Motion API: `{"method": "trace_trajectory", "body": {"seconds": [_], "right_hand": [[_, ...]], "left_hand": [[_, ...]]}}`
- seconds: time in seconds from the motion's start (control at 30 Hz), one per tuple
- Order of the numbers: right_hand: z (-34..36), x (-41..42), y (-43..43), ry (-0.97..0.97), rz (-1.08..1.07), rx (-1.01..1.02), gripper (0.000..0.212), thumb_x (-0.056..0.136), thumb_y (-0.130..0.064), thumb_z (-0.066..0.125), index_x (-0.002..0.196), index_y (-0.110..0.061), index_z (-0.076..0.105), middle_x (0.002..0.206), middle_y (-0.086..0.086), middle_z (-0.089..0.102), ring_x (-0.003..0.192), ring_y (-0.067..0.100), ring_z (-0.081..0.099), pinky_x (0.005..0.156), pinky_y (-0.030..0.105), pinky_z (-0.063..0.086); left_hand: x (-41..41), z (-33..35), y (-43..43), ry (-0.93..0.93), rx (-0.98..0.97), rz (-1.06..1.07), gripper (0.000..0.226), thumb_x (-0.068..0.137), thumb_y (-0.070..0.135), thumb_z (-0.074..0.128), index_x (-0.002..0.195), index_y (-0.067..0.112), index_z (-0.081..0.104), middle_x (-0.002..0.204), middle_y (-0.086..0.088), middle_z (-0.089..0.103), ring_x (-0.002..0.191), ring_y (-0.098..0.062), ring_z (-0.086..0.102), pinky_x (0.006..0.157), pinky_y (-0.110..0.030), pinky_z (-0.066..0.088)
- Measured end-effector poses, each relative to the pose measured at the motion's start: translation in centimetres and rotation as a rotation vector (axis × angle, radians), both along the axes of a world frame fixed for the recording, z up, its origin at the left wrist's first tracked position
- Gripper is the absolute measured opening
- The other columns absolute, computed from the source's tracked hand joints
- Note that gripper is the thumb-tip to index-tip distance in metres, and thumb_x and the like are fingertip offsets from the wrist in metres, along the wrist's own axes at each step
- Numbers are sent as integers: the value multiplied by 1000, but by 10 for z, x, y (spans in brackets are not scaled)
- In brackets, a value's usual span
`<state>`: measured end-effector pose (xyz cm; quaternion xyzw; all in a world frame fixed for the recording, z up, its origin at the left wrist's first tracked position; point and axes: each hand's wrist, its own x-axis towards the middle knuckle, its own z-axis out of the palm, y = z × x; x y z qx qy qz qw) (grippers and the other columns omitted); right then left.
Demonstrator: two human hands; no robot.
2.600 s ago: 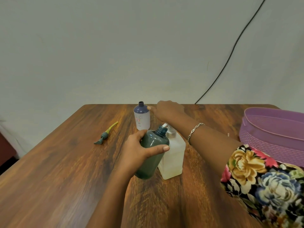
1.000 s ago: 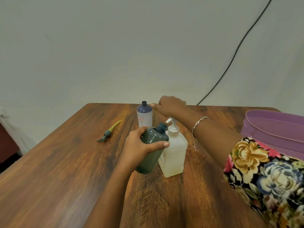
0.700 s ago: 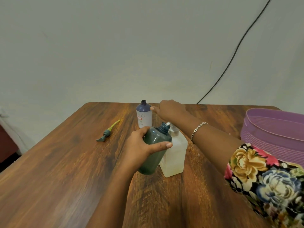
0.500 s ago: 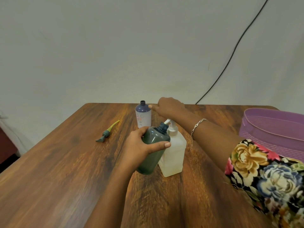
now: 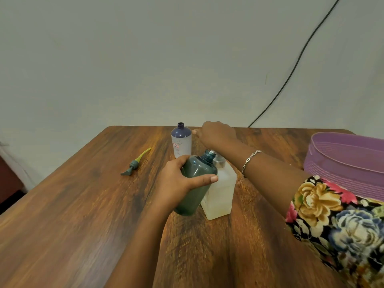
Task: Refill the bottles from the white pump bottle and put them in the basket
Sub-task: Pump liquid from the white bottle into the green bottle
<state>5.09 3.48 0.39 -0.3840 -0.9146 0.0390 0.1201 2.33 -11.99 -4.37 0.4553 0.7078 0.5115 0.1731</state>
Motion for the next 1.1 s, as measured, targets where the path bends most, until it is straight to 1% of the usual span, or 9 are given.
{"method": "trace_trajectory", "body": {"seconds": [0.1,0.23,0.33,0.47,0.6,0.8,0.87,0.93,1.1], "right_hand": [[2,0,4,4,7,-38,26,99,-33,39,85,-13,50,88,3,52,85,23,52,71,30,38],[8,-2,12,1,-2,-99,38,98,-34,40,63,-18,39,77,2,52,83,24,56,70,30,39],[8,-4,9,-21,-3,-91,39,98,-39,38,68,-16,40,84,2,54,85,23,54,73,32,41],[-2,-1,3,-113,-11,-35,43,97,-49,34,107,-13,56,105,6,58,99,26,55,82,37,43],[-3,-6,1,-134,-2,-28,44,97,-50,35,110,-13,55,105,6,58,100,25,56,82,37,43],[6,-7,11,-75,4,-100,47,94,-53,39,62,-19,38,89,4,58,90,26,59,86,40,48],[8,-8,9,-88,6,-90,46,95,-52,38,67,-15,42,90,4,56,89,25,56,86,38,47],[6,-8,8,-102,-4,-64,42,96,-50,36,88,-12,52,97,4,55,94,25,55,83,36,44],[-9,-9,8,-173,-22,-47,46,96,-53,36,110,-14,56,108,5,60,101,26,57,84,37,45]], "left_hand": [[1,1,-1,-1,-20,-12,79,44,64,79,109,24,57,101,8,62,93,-12,58,72,-20,47],[2,4,-3,-20,-12,-9,71,47,58,74,108,26,54,101,8,59,97,-13,58,73,-20,47],[-1,4,-1,-3,0,1,71,40,71,70,98,33,55,97,11,62,91,-10,59,75,-26,52],[2,-1,1,-11,5,-2,64,38,69,64,91,35,56,96,8,65,89,-10,61,78,-34,53],[-2,-3,0,-14,11,7,71,37,69,63,96,31,57,97,8,64,90,-10,60,76,-29,52],[-2,-3,-2,2,-6,8,88,48,61,75,122,18,55,113,3,60,102,-15,57,78,-22,48],[-3,0,-3,-11,-2,9,89,49,62,80,122,17,55,113,2,60,101,-15,57,76,-21,48],[-3,1,-3,-9,-10,-1,85,44,66,79,114,23,57,107,6,62,96,-12,58,74,-21,48],[1,-3,0,-4,-7,-5,73,37,70,64,97,29,59,96,8,65,88,-10,61,75,-29,53]]}}
